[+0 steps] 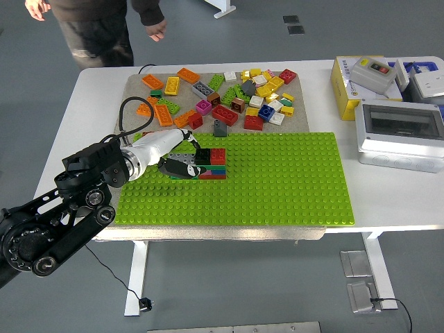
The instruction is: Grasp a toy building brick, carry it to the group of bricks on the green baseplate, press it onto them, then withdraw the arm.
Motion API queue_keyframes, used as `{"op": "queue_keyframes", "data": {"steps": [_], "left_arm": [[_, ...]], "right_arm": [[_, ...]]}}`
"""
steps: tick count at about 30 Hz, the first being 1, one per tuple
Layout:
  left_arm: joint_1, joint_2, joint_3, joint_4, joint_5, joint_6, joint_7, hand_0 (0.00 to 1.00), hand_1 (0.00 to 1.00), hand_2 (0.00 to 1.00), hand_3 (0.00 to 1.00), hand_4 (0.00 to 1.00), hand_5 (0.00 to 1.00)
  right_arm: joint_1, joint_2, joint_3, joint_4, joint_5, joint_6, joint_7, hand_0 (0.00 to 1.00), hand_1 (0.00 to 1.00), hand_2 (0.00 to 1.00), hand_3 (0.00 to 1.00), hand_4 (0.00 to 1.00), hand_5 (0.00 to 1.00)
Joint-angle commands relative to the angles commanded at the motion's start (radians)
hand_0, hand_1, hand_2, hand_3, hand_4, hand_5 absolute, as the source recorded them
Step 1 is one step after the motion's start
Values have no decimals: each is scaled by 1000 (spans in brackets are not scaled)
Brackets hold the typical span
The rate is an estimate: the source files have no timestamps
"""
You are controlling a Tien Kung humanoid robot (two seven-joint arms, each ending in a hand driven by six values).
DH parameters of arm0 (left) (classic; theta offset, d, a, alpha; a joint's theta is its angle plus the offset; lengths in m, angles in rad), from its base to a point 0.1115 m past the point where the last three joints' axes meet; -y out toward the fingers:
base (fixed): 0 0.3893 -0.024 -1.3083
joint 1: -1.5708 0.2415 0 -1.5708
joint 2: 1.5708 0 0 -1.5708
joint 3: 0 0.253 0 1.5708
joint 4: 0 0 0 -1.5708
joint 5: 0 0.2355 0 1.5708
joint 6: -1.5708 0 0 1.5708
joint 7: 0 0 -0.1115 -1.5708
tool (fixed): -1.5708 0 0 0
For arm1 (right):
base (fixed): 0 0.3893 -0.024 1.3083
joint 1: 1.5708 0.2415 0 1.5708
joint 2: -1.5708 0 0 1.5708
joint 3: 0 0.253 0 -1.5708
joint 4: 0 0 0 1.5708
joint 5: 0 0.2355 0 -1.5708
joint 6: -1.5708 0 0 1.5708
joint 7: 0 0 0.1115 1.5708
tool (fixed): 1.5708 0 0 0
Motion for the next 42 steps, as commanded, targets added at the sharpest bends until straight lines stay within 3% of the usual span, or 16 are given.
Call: {"op": "queue_keyframes", "data": {"steps": [4, 10, 14, 16, 21, 23, 27, 33, 42], "left_arm": [[12, 27, -27, -47, 1, -7, 3, 998, 988, 988, 730, 798, 499], [43, 93, -83, -131, 11, -1, 1, 998, 986, 990, 761, 796, 516], [90, 161, -148, -198, 29, 26, -26, 998, 980, 982, 787, 793, 540], [134, 212, -197, -234, 39, 52, -55, 998, 980, 982, 787, 793, 540], [216, 294, -281, -245, 44, 90, -108, 998, 965, 961, 790, 784, 554], [252, 312, -315, -235, 45, 103, -130, 998, 952, 950, 797, 777, 553], [322, 306, -390, -207, 54, 118, -159, 998, 952, 950, 797, 777, 553], [423, 247, -524, -185, 69, 128, -174, 998, 957, 946, 796, 777, 554], [465, 211, -590, -163, 83, 134, -185, 998, 960, 941, 789, 783, 570]], "right_arm": [[-2, -2, -4, 0, 3, 0, -1, 702, 664, 648, 759, 356, 785], [4, -4, 1, 0, -14, 1, -10, 701, 664, 648, 755, 355, 783], [12, -4, 20, 0, -41, 5, -26, 702, 665, 654, 747, 356, 787], [16, -5, 28, 0, -49, 9, -36, 702, 665, 654, 747, 356, 787], [17, -6, 35, 0, -49, 15, -46, 703, 665, 655, 742, 355, 786], [16, -6, 33, 0, -42, 17, -47, 702, 667, 662, 721, 359, 790], [10, -4, 17, 0, -9, 24, -48, 702, 667, 662, 721, 359, 790], [1, 6, 16, 0, 23, 44, -79, 703, 667, 663, 716, 358, 791], [-4, 13, -2, 0, 26, 47, -86, 703, 675, 713, 707, 364, 804]]}}
